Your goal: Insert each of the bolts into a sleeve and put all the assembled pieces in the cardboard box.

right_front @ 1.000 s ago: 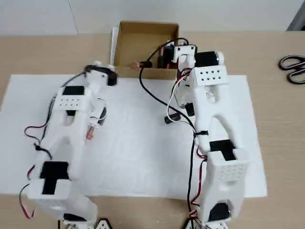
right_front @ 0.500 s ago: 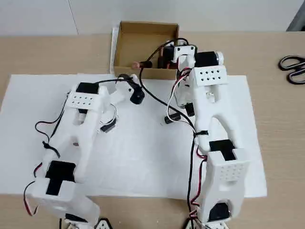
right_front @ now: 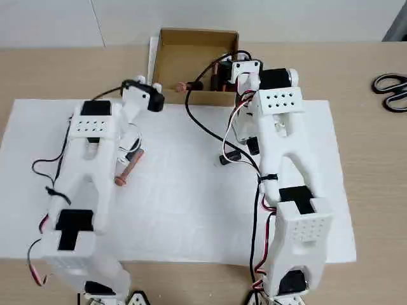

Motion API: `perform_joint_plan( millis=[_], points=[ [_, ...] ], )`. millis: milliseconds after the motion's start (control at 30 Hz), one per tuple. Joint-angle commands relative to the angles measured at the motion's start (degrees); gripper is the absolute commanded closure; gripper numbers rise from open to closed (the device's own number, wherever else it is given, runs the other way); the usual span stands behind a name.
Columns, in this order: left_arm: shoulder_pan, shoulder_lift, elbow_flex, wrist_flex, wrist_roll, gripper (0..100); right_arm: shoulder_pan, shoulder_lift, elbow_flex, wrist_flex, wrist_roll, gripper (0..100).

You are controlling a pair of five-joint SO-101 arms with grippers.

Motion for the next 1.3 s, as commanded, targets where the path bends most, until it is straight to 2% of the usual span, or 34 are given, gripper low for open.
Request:
perform_joint_plan(
  millis=[0, 267, 767, 900, 1067, 1267],
  points=[
    [-0.35, 0.79, -1.98, -0.35, 2.46, 99, -0.04, -4.62, -2.99, 0.84, 0.53, 94.5],
    [-0.44, 4.22, -1.98, -1.58, 4.31, 94, -0.04, -4.62, -2.99, 0.84, 0.53, 94.5],
    [0.0, 13.27, -2.07, -5.01, 4.75, 94, -0.04, -4.62, -2.99, 0.84, 0.53, 94.5],
    [1.76, 12.4, -3.65, -2.73, 4.22, 100, 0.31, -4.7, -2.99, 0.75, 0.7, 94.5],
    [4.22, 5.98, -7.6, 2.46, 2.9, 99, 2.77, -6.46, -2.99, 0.4, 0.88, 94.4],
    [6.33, -1.32, -7.78, 3.34, -8.7, 99, 5.76, -18.33, -2.99, 0.75, 0.97, 94.3]
  ],
)
